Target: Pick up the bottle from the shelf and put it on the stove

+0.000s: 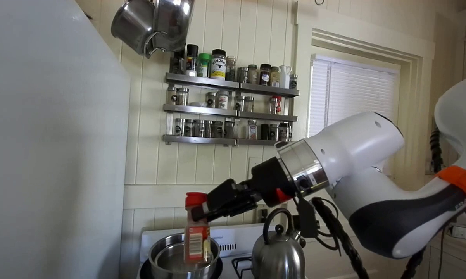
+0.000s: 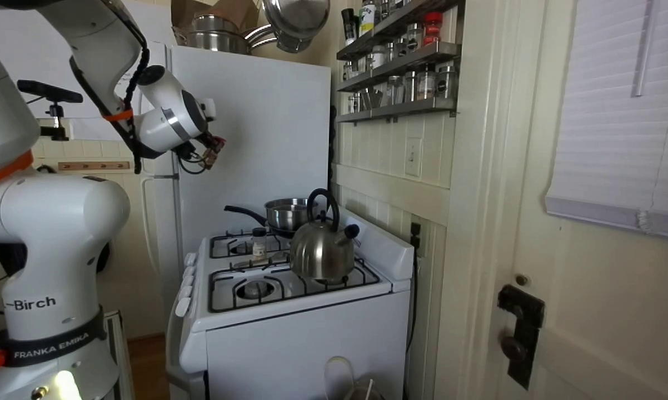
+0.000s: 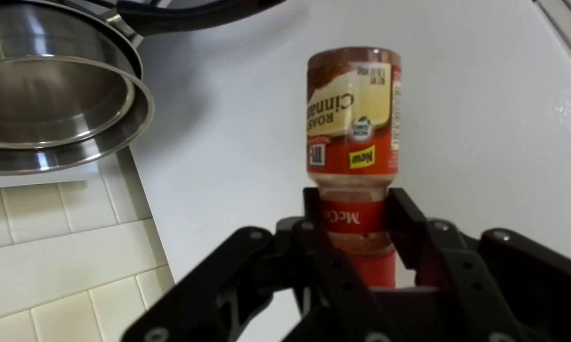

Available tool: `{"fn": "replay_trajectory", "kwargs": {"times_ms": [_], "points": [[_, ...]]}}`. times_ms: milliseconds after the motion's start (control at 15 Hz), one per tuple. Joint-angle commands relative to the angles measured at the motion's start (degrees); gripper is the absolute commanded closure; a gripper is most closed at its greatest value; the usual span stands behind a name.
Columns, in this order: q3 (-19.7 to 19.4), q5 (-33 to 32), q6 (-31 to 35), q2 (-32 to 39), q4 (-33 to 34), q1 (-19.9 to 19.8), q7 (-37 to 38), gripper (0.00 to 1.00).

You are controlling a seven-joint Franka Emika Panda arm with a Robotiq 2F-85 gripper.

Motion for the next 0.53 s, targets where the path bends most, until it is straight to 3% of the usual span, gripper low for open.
{"fn": "replay_trajectory", "kwargs": {"times_ms": [0,67,133,267,467], "points": [[7.7,6.1,-2.7,-10.8,-9.6,-8.0,-12.1,0.87],[10.2,8.0,-2.9,-13.6,-11.5,-11.1,-13.6,0.87],[4.8,3.3,-1.1,-6.2,-5.7,-5.2,-7.9,0.62],[8.5,6.1,-1.4,-9.7,-8.2,-9.6,-11.6,0.62],[9.6,6.2,-2.0,-11.4,-8.5,-10.6,-11.9,0.62]]}}
